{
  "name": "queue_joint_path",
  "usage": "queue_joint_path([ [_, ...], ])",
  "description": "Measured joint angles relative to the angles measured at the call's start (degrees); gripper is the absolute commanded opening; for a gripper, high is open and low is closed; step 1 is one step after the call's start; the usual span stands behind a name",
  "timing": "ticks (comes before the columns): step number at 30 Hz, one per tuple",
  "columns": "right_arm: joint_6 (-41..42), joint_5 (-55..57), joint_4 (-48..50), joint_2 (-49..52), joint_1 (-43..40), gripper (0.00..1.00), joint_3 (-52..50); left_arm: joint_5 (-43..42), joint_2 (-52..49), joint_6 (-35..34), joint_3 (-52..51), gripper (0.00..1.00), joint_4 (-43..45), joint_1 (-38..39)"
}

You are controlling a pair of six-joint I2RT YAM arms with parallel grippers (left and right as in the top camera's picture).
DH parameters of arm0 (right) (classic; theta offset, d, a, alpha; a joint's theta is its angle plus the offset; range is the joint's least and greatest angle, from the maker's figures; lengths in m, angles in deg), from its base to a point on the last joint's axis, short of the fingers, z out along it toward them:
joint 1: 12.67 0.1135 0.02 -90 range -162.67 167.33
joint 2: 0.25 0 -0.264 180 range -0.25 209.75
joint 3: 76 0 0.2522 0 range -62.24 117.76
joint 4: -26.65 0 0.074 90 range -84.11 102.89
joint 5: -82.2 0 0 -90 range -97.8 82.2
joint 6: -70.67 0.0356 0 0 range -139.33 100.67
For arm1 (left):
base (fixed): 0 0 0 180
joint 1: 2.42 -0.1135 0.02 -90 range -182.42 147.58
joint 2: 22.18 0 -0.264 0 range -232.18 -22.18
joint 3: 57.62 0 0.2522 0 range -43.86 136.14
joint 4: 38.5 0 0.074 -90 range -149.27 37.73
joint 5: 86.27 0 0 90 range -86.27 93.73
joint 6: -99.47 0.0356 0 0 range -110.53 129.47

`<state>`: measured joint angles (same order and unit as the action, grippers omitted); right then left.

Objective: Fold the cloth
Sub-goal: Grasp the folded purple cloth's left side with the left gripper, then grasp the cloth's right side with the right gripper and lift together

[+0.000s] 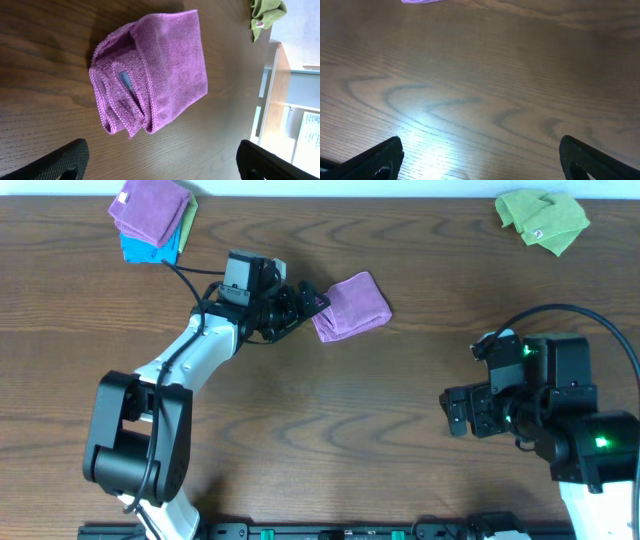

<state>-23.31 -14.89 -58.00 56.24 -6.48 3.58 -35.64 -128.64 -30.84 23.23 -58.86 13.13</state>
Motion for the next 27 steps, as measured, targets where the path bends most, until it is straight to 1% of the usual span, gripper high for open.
queue_joint_path([
  [5, 0.0, 0.0, 0.0, 0.0, 0.0, 0.99, 0.0, -0.1, -2.1, 0.0, 0.0, 0.95, 0.2, 0.0],
  [9, 0.0, 0.0, 0.0, 0.0, 0.0, 0.99, 0.0, -0.3, -5.0, -0.6, 0.0, 0.95, 2.2, 0.3],
  [14, 0.0, 0.0, 0.1, 0.0, 0.0, 0.99, 0.0, -1.7, -7.3, -2.6, 0.0, 0.95, 5.9, 0.8],
  [25, 0.0, 0.0, 4.0, 0.9, 0.0, 0.99, -0.1, -2.9, -10.6, -7.0, 0.0, 0.96, 9.0, 0.8],
  [26, 0.0, 0.0, 5.1, 1.4, 0.0, 0.99, -0.2, -2.8, -10.6, -7.3, 0.0, 0.95, 9.4, 0.8],
  [27, 0.1, -0.1, 6.4, 1.9, 0.0, 0.95, -0.5, -2.8, -10.7, -7.5, 0.0, 0.95, 9.8, 0.9],
])
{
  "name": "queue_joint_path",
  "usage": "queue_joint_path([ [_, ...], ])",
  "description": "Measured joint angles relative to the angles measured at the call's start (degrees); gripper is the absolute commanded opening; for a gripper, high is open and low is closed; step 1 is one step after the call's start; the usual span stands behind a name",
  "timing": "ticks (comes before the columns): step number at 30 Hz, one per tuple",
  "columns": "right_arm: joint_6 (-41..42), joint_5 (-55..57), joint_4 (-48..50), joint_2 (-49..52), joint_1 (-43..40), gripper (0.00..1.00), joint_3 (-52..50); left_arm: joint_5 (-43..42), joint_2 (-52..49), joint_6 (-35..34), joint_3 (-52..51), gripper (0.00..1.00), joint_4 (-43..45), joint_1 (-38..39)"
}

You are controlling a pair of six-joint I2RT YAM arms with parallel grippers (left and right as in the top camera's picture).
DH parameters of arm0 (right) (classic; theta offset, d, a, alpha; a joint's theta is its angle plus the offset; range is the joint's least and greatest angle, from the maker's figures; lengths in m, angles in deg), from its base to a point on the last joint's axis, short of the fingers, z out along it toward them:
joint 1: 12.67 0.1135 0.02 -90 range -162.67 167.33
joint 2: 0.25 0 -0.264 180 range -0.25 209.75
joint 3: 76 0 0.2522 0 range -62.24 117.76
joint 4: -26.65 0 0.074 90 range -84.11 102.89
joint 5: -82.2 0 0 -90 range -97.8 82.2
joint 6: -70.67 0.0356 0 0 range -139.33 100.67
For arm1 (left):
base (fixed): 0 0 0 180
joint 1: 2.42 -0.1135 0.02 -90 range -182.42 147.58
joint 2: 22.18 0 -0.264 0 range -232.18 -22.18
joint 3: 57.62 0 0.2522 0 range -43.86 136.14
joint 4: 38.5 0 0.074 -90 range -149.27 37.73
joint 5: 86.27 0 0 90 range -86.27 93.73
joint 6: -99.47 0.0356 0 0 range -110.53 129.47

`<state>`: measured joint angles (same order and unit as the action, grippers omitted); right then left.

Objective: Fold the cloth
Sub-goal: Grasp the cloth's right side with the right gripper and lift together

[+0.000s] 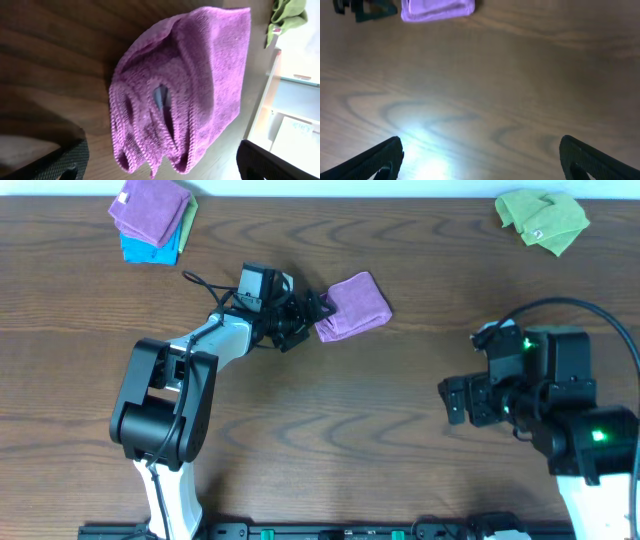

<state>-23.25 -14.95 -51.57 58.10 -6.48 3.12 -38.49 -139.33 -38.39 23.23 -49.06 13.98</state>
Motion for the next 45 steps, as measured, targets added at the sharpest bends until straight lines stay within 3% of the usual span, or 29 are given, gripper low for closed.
queue_joint_path([
  [1, 0.2, 0.0, 2.0, 1.1, 0.0, 0.86, -0.5, 0.0, -0.2, -0.4, 0.0, 0.95, 0.3, 0.0],
  [5, 2.3, -0.2, 11.8, 7.1, -0.1, 0.01, -2.3, -1.0, -1.4, -2.3, 0.0, 0.95, 3.4, 0.2],
  [16, 12.4, -7.2, 48.2, 36.3, -0.1, 0.02, -2.8, -2.5, -2.2, -5.3, 0.1, 0.95, 5.2, 0.3],
  [24, 19.2, -9.9, 64.5, 48.5, 0.6, 0.02, -3.0, -2.9, -2.3, -6.3, 0.1, 0.95, 5.1, 0.3],
  [30, 21.2, -10.4, 70.7, 51.1, 2.3, 0.01, -3.0, -2.9, -2.3, -7.0, 0.1, 0.95, 5.0, 0.6],
  [45, 24.6, -10.4, 73.5, 56.0, 4.5, 0.02, -3.0, -3.2, -2.3, -7.7, 0.2, 0.96, 4.5, 2.6],
])
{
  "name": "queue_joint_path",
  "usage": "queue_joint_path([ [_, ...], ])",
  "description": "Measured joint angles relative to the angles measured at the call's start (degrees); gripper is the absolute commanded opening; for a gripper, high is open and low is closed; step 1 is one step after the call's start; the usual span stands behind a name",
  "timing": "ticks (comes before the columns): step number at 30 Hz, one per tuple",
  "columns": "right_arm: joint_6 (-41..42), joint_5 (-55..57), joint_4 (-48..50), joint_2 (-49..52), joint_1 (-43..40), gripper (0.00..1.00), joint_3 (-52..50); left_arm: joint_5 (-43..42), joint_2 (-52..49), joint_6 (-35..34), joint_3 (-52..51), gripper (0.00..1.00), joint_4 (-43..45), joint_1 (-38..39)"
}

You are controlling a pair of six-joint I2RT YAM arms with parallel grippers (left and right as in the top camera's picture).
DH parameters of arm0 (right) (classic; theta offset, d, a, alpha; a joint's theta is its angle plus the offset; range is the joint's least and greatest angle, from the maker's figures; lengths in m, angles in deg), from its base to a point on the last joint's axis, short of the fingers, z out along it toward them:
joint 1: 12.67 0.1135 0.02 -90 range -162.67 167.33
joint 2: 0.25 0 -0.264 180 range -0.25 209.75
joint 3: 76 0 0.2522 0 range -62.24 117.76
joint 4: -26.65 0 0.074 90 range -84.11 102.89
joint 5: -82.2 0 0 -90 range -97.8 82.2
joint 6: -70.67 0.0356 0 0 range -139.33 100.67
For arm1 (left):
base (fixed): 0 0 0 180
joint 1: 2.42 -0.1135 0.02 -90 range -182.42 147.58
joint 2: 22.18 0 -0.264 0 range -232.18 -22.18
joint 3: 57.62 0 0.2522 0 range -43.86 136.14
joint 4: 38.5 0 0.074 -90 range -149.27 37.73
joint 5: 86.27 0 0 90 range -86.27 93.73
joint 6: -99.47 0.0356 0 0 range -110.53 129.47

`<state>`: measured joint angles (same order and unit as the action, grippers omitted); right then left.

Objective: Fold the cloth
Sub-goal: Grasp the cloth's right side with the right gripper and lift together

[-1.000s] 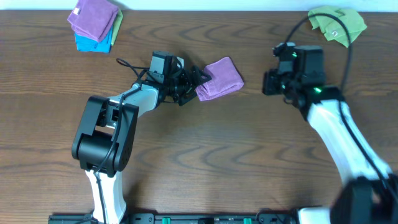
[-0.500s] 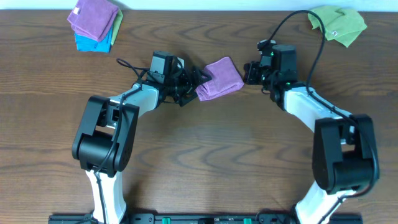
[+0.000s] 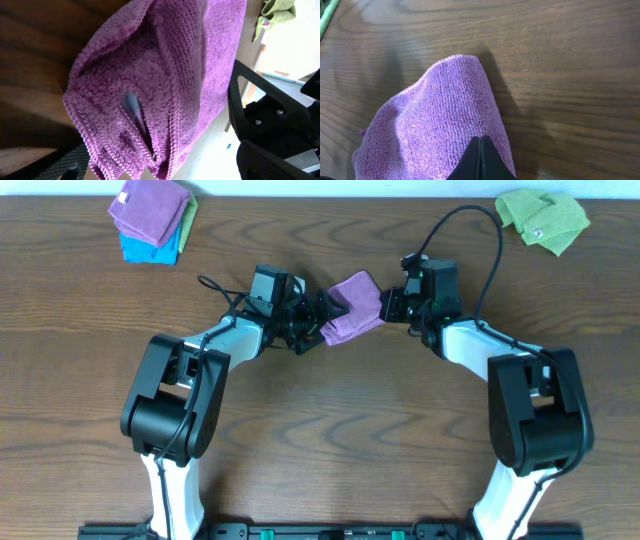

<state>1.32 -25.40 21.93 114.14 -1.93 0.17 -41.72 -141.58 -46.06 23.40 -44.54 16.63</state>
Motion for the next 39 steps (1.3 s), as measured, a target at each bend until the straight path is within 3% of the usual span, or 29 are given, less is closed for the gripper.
queue_joint_path([
  [13, 1.1, -0.1, -0.3, 0.1, 2.8, 0.02, 0.0, 0.4, 0.0, 0.0, 0.9, 0.96, -3.0, 0.1],
  [27, 1.4, -3.0, -0.4, 0.1, -0.2, 0.02, 3.0, 3.3, 0.6, 0.3, 2.2, 0.96, -8.0, 0.4],
  [39, 1.7, -2.9, -6.3, 0.1, -0.9, 0.01, 7.9, 3.5, -0.5, -0.9, 2.7, 0.99, -4.9, 0.6],
])
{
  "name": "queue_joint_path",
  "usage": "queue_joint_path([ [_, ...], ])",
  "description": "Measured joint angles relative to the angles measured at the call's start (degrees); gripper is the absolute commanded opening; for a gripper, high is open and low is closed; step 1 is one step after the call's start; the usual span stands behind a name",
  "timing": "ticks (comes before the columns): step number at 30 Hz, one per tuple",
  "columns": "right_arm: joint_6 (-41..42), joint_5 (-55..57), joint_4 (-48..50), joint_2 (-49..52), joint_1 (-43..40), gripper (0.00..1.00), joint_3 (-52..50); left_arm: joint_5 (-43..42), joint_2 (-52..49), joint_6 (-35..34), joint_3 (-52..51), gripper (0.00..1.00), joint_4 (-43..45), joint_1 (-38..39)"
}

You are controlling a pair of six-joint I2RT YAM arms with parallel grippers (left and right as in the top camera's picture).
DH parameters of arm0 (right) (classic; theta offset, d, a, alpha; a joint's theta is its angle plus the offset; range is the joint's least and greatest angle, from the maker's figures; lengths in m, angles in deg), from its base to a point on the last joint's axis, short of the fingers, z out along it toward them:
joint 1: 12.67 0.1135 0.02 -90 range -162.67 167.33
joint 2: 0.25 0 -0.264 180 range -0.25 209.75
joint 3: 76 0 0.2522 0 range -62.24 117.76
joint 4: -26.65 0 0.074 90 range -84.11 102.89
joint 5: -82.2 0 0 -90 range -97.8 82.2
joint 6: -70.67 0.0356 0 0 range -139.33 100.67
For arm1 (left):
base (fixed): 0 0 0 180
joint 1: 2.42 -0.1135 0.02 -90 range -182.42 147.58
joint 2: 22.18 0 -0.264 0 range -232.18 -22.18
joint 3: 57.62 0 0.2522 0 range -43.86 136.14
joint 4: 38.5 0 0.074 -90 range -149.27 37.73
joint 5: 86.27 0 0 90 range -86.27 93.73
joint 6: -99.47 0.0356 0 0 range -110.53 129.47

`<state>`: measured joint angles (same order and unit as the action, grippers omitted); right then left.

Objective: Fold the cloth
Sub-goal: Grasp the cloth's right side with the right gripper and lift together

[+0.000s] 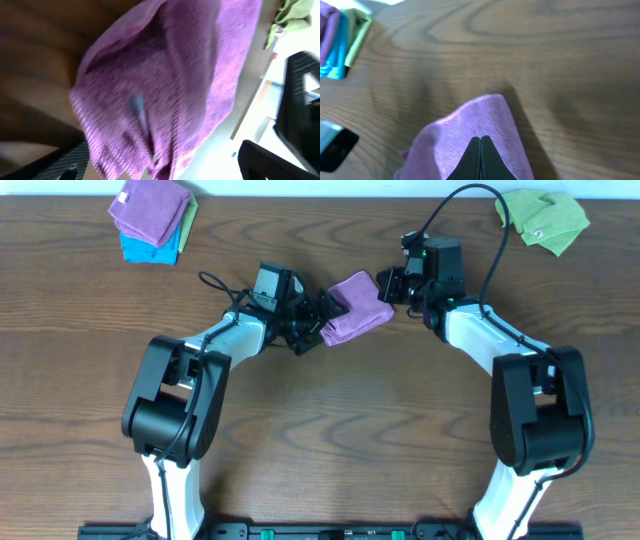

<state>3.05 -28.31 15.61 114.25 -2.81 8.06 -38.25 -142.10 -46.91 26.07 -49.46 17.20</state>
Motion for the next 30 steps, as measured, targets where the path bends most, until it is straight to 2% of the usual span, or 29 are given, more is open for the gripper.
queue_joint_path([
  [6, -0.2, 3.7, -5.1, 0.0, -0.8, 0.02, 0.1, -1.0, -0.9, -1.5, 0.6, 1.00, 1.5, -0.1],
  [7, -0.4, 4.1, -5.1, 0.0, -0.8, 0.01, 0.1, -1.2, -1.0, -1.7, 0.6, 0.95, 1.5, -0.1],
  [9, -0.6, 4.5, -5.1, 0.1, -0.7, 0.02, 0.1, -1.3, -1.2, -2.0, 0.7, 0.93, 1.5, -0.3],
  [17, -0.5, 4.3, -4.9, 6.2, -0.5, 0.02, 0.2, -1.6, -1.5, -2.1, 0.7, 0.88, 1.3, -0.3],
  [23, -0.5, 4.3, -4.9, 6.3, 0.4, 0.01, 0.4, -1.6, -1.7, -2.1, 0.7, 0.84, 1.1, -0.4],
  [28, -0.5, 3.8, -4.9, 6.3, 1.2, 0.02, 0.4, -1.5, -1.8, -2.1, 0.7, 0.79, 1.0, -0.4],
  [30, -0.4, 3.6, -4.9, 6.3, 1.6, 0.02, 0.4, -1.4, -1.9, -2.1, 0.7, 0.73, 0.8, -0.4],
])
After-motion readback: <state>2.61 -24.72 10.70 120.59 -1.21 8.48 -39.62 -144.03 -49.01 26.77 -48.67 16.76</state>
